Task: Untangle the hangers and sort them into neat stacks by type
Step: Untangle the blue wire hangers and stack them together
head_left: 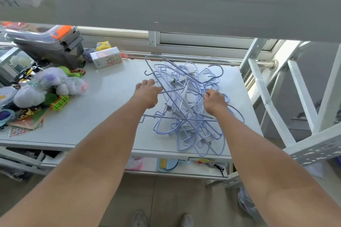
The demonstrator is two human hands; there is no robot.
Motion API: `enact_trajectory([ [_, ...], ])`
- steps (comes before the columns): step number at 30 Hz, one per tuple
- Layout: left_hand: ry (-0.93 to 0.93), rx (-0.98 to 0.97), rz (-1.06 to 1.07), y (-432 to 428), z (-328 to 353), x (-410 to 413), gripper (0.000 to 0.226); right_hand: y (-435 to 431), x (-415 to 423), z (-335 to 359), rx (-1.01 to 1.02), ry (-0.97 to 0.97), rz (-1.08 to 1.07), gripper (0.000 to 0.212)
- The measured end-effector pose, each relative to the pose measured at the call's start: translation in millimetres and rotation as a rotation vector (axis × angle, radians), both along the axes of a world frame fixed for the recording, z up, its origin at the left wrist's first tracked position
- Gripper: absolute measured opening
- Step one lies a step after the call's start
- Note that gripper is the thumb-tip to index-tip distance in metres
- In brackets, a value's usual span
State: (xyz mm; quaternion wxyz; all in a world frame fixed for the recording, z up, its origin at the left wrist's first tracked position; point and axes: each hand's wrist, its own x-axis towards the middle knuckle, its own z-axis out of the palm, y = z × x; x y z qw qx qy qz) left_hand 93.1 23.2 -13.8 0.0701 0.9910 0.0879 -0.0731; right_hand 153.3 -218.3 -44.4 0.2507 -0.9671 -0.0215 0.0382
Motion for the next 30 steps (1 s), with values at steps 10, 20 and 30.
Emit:
enact_trajectory([
  [10,0.235,-0.191,0.617,-16.9,-23.9,-38.8,0.069,3.1,2.0,-4.4,-0.163,0.118,0.018,0.035],
  [20,-0.085,-1.083,0.913,-33.6,-28.6,0.4,0.016,-0.1,12.4,-7.0,0.386,0.234,-0.012,0.023],
  [30,-0.227,-1.058,0.710,-54.6,-20.3,4.3,0.017,3.7,9.0,0.4,0.204,0.226,0.017,0.043],
])
